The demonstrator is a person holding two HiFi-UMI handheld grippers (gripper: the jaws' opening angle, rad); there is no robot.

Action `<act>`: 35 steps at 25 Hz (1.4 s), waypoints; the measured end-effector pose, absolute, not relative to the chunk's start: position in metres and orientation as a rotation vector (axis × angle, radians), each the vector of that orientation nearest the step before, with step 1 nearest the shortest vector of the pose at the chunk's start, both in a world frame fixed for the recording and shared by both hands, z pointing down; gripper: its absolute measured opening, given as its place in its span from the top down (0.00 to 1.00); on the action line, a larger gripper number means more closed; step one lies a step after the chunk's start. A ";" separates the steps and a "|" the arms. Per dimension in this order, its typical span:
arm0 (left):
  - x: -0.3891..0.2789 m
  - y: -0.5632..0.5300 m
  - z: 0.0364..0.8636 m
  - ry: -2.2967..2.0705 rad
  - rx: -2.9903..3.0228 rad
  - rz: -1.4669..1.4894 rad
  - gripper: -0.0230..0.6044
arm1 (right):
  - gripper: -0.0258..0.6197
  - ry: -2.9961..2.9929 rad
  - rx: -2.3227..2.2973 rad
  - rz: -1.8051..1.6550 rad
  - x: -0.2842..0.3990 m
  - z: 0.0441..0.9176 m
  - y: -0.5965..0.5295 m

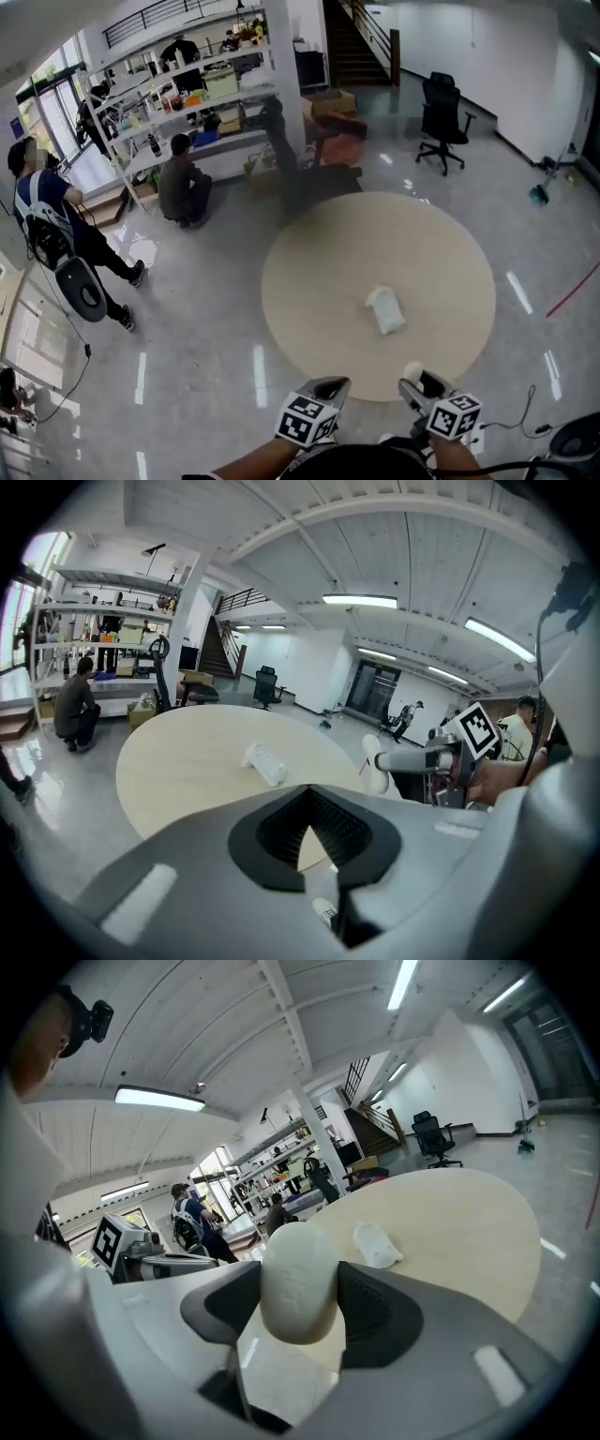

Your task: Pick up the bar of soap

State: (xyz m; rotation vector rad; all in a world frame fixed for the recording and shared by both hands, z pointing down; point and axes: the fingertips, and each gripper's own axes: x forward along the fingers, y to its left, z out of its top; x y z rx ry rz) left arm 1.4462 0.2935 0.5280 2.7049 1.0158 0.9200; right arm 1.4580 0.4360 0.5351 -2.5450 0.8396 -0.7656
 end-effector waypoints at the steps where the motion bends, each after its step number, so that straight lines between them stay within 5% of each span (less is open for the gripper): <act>1: 1.440 0.297 0.526 1.014 2.715 0.913 0.95 | 0.55 0.848 -2.537 -0.757 1.450 0.534 0.439; 35: 1.366 0.492 0.499 0.673 2.797 0.835 0.95 | 0.55 1.288 -2.527 -0.661 1.373 0.496 0.609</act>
